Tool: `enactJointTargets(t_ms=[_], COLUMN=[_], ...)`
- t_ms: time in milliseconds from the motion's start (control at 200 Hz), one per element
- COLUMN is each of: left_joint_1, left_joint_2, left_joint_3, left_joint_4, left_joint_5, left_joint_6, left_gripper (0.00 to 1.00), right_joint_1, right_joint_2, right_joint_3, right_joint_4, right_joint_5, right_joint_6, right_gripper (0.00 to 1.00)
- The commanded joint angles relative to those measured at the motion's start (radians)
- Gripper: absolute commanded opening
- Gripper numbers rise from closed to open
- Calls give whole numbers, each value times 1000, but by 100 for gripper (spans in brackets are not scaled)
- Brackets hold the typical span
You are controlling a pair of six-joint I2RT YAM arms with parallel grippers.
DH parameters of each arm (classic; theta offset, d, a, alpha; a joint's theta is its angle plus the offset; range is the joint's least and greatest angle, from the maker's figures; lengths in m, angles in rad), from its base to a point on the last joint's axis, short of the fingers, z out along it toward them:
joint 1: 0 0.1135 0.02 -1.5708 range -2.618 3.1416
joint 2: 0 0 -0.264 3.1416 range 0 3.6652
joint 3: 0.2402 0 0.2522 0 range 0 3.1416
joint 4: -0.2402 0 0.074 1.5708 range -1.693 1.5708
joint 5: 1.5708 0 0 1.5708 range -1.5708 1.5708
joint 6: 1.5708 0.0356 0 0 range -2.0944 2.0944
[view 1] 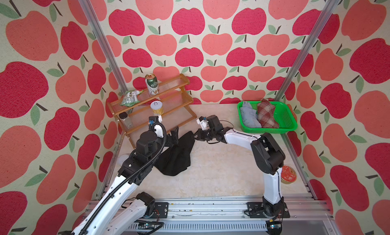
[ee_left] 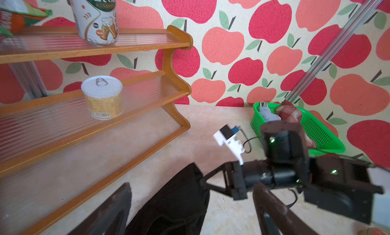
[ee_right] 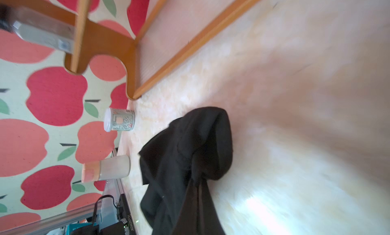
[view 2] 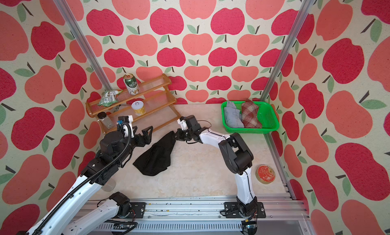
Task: Roll up the skirts
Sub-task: Move the skirt to the center of the board.
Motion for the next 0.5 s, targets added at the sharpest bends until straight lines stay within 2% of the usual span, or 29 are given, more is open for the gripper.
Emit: enactJointTargets(t_ms=[0,150,220,320,355,430,495], left_joint_1=[-18,-53,-61,-59,-55,-29,7], left_joint_2=[68,216,297,372,389,415,439], left_joint_3=[-38,-39,-27,-31,-36,-55,-80], left_joint_4=[72,118,123,136,138,146,172], left_joint_5=[62,113,126,132,130,141,182], left_joint_6=[-23,-15,-19,-21,-21,-40,-72], left_gripper=[89,88,88,88,88,87,85], right_joint_1=[-74,-213,-264,-330,-351,-379,-381], right_joint_2=[-95,-202,-230,-293,-322,-382,-417], right_joint_3=[-51,-240,-313,-417,-447,-486,-489], right_joint_4=[-252,-297,-305,-278,-269,-256,-252], right_joint_5=[9,4,17,66,81,100,94], right_joint_6=[-178,-219,-225,-218,-213,-213,-232], right_gripper=[0,0,28,55,61,67,69])
